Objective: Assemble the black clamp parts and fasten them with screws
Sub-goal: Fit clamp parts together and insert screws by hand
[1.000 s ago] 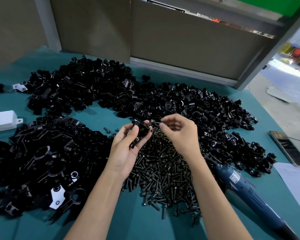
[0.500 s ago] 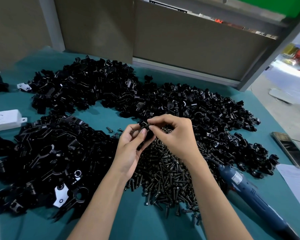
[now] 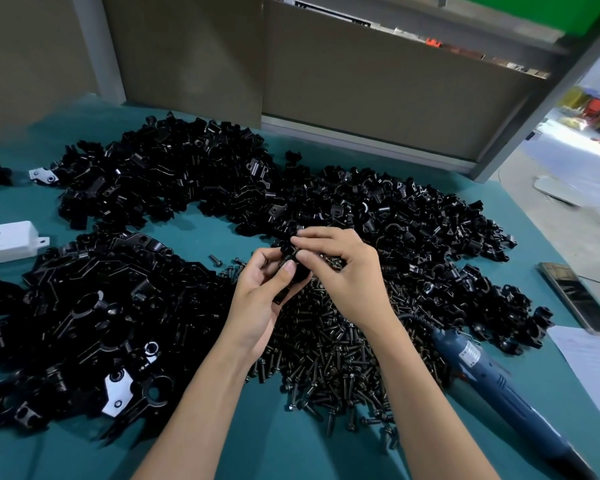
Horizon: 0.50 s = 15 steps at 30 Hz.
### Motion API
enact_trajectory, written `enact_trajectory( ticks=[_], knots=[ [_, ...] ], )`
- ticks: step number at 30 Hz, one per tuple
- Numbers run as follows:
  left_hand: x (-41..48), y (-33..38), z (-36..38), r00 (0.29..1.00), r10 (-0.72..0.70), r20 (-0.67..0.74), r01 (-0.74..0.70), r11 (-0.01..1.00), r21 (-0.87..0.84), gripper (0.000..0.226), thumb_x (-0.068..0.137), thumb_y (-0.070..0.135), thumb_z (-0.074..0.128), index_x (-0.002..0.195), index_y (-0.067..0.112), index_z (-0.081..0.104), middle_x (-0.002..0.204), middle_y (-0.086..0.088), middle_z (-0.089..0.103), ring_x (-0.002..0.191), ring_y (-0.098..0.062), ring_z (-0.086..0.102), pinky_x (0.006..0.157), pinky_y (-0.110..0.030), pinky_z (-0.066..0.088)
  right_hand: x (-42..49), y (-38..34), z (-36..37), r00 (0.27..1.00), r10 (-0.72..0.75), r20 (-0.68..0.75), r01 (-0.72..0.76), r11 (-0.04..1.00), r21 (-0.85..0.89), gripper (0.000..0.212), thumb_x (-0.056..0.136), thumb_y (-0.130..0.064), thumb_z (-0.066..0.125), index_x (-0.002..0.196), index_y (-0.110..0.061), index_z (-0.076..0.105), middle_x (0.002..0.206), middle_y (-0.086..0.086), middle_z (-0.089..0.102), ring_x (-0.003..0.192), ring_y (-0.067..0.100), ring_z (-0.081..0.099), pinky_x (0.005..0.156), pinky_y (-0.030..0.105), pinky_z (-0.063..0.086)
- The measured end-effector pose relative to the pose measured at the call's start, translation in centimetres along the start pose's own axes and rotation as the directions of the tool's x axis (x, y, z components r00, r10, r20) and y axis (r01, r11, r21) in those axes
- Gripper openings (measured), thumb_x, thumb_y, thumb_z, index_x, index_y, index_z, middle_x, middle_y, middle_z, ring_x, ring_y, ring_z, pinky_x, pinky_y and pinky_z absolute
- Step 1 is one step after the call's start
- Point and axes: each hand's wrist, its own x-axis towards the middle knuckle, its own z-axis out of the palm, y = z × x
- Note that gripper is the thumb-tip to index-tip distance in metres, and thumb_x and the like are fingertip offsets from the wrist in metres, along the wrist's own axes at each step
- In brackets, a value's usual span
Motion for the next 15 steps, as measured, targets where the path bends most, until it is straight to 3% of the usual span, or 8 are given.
enact_trajectory(
  ticks=[3, 6, 9, 11, 13, 15],
  knots=[
    [0.0, 0.2, 0.1, 0.999, -0.040, 0.003, 0.040, 0.985, -0.166, 0.027, 0.090, 0.018, 0.061, 0.113, 0.005, 0.058, 0.113, -0.010, 0.073, 0.109, -0.022, 0.069, 0.090, -0.031, 0.056, -1.5, 0.1, -2.3, 1.000, 0.028, 0.000, -0.027, 0.997, -0.067, 0.033, 0.094, -0.022, 0.067, 0.126, -0.027, 0.065, 0.127, -0.013, 0.063, 0.122, 0.004, 0.054, 0.106, 0.028, 0.042],
    [0.0, 0.1, 0.1, 0.994, -0.098, -0.036, 0.081, 0.938, -0.337, 0.031, 0.088, 0.014, 0.059, 0.115, -0.001, 0.054, 0.117, -0.020, 0.071, 0.105, -0.032, 0.070, 0.083, -0.036, 0.059, -4.6, 1.6, -7.4, 0.969, 0.215, -0.124, -0.241, 0.933, -0.268, 0.036, 0.091, -0.035, 0.061, 0.126, -0.028, 0.061, 0.116, -0.011, 0.065, 0.109, 0.013, 0.062, 0.098, 0.042, 0.051],
    [0.2, -0.1, 0.0, 0.990, -0.129, -0.056, 0.096, 0.911, -0.400, 0.034, 0.086, 0.012, 0.059, 0.117, -0.002, 0.055, 0.111, -0.021, 0.072, 0.099, -0.034, 0.071, 0.081, -0.038, 0.060, -9.2, 3.7, -13.6, 0.850, 0.483, -0.209, -0.503, 0.628, -0.594, 0.061, 0.081, -0.064, 0.045, 0.121, -0.023, 0.065, 0.103, 0.002, 0.060, 0.104, 0.029, 0.057, 0.093, 0.049, 0.049],
    [0.4, -0.2, 0.0, 0.990, -0.132, -0.051, 0.100, 0.909, -0.405, 0.037, 0.086, 0.012, 0.059, 0.119, -0.005, 0.058, 0.108, -0.021, 0.072, 0.099, -0.034, 0.071, 0.082, -0.037, 0.060, -12.2, 5.0, -16.0, 0.729, 0.658, -0.188, -0.569, 0.430, -0.701, 0.072, 0.074, -0.072, 0.041, 0.122, -0.023, 0.064, 0.106, 0.013, 0.057, 0.107, 0.035, 0.052, 0.095, 0.048, 0.046],
    [0.4, -0.3, -0.1, 0.991, -0.127, -0.048, 0.098, 0.917, -0.386, 0.038, 0.085, 0.012, 0.060, 0.120, -0.003, 0.059, 0.108, -0.019, 0.072, 0.100, -0.032, 0.071, 0.084, -0.037, 0.059, -14.4, 5.7, -16.6, 0.626, 0.772, -0.111, -0.553, 0.339, -0.761, 0.080, 0.069, -0.076, 0.041, 0.129, -0.026, 0.059, 0.105, 0.009, 0.054, 0.104, 0.032, 0.052, 0.095, 0.043, 0.045],
    [0.5, -0.4, -0.1, 0.993, -0.103, -0.056, 0.079, 0.940, -0.332, 0.041, 0.083, 0.010, 0.064, 0.122, -0.002, 0.058, 0.107, -0.016, 0.071, 0.101, -0.029, 0.070, 0.087, -0.035, 0.059, -15.5, 6.0, -16.2, 0.564, 0.824, -0.046, -0.565, 0.345, -0.750, 0.090, 0.065, -0.074, 0.053, 0.141, -0.026, 0.046, 0.109, 0.005, 0.055, 0.096, 0.025, 0.055, 0.095, 0.041, 0.048]
  ],
)
